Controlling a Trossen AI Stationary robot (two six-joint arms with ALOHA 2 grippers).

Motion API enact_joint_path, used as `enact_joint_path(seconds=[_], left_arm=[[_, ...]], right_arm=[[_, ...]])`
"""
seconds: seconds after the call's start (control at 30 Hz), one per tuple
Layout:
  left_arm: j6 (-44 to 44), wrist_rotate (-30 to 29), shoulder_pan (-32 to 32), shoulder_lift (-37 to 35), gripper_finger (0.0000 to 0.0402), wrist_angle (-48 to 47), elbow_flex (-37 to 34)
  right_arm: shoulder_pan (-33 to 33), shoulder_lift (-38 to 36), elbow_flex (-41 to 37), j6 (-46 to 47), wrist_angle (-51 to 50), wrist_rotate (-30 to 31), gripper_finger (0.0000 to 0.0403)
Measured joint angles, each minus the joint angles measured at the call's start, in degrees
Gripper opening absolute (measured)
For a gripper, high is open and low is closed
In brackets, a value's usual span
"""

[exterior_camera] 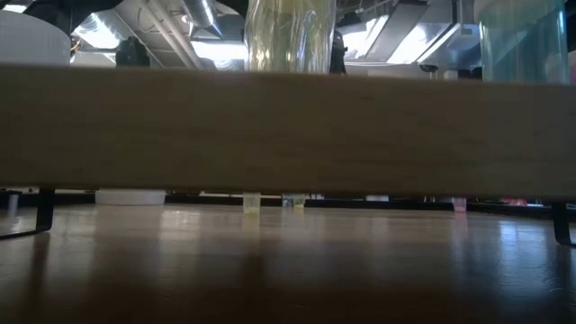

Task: Pick and place medicine bottles onto shelf by color
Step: Put the bottom yellow pill bottle on the shelf aligned with the other yellow pill bottle

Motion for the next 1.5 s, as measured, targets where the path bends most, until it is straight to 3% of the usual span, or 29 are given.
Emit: enact_joint_path(seconds=[0.57,0.87,1.3,1.5], left_arm=[[-1.1,0.09,-0.67,-3.88,0.0111,-6.58,0.01],[-5.02,3.29,-3.42,-7.81,0.0111,-8.08,0.0],[-21.23,3.04,-9.91,-11.04,0.0111,-10.43,0.0],[-27.89,3.08,-12.75,-11.08,0.0111,-10.4,0.0]], right_arm=[[-0.01,0.0,0.0,0.0,0.0,0.0,0.0207],[-0.01,0.0,-0.01,0.0,0.19,-0.01,0.0207],[0.11,0.0,0.0,-0.02,2.2,-0.76,0.0207],[0.04,-0.02,0.0,-0.5,4.9,-6.37,0.0207]])
